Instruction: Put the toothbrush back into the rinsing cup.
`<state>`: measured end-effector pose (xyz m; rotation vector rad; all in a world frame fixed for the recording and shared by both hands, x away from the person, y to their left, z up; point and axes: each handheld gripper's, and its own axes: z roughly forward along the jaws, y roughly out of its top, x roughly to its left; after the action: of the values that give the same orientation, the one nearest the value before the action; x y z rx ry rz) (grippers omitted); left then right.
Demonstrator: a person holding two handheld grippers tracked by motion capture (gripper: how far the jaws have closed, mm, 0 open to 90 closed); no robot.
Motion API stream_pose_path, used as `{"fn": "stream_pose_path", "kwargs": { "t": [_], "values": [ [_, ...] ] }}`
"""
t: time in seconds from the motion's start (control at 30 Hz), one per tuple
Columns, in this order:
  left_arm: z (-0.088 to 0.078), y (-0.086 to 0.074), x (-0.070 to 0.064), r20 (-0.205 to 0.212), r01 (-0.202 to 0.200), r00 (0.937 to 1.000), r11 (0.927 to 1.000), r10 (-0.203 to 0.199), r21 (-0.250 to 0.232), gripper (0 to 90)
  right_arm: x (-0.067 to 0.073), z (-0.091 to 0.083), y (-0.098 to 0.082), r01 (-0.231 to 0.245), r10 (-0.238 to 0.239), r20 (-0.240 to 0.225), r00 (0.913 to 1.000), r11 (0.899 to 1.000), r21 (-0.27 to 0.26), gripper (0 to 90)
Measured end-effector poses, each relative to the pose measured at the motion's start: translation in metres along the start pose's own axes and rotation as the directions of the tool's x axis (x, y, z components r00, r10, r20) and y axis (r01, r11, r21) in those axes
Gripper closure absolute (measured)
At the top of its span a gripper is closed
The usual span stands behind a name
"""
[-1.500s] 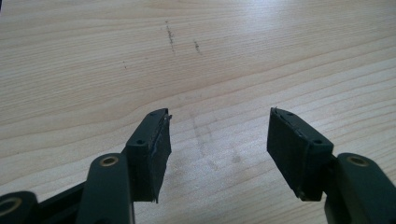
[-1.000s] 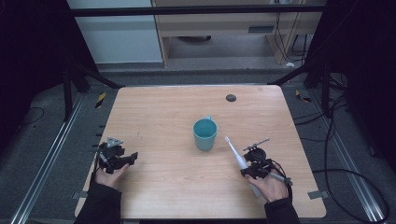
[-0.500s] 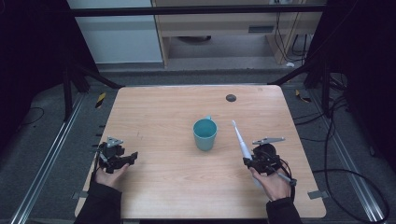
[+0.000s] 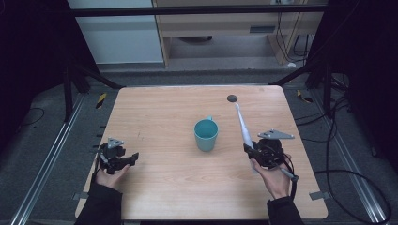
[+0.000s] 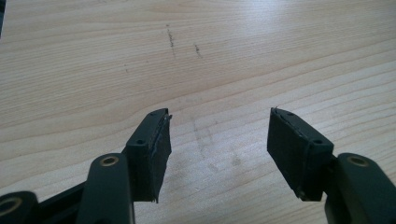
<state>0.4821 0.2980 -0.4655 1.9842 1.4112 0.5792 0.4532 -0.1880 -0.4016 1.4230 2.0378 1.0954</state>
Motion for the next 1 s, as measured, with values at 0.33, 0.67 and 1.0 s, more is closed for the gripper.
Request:
{"fn": "stream_pose_path", "kwargs": {
  "t": [0.33, 0.67, 1.0],
  "values": [
    [0.000, 0.000, 0.001, 0.000, 0.004, 1.0000, 1.0000, -0.004, -0.001, 39.3, 0.008, 0.000, 0.022, -0.008, 0.005, -0.020, 0.9998, 0.988, -0.154, 66.4],
    [0.000, -0.001, 0.002, -0.004, 0.009, 0.9999, 1.0000, -0.009, -0.002, 39.3, 0.014, 0.009, 0.045, -0.019, 0.011, -0.036, 0.9993, 0.970, -0.243, 66.4],
    [0.000, -0.001, 0.003, -0.004, 0.012, 0.9999, 0.9999, -0.012, -0.005, 39.4, 0.028, 0.030, 0.059, -0.016, 0.015, -0.003, 0.9999, 0.947, -0.322, 66.4]
  ]
}}
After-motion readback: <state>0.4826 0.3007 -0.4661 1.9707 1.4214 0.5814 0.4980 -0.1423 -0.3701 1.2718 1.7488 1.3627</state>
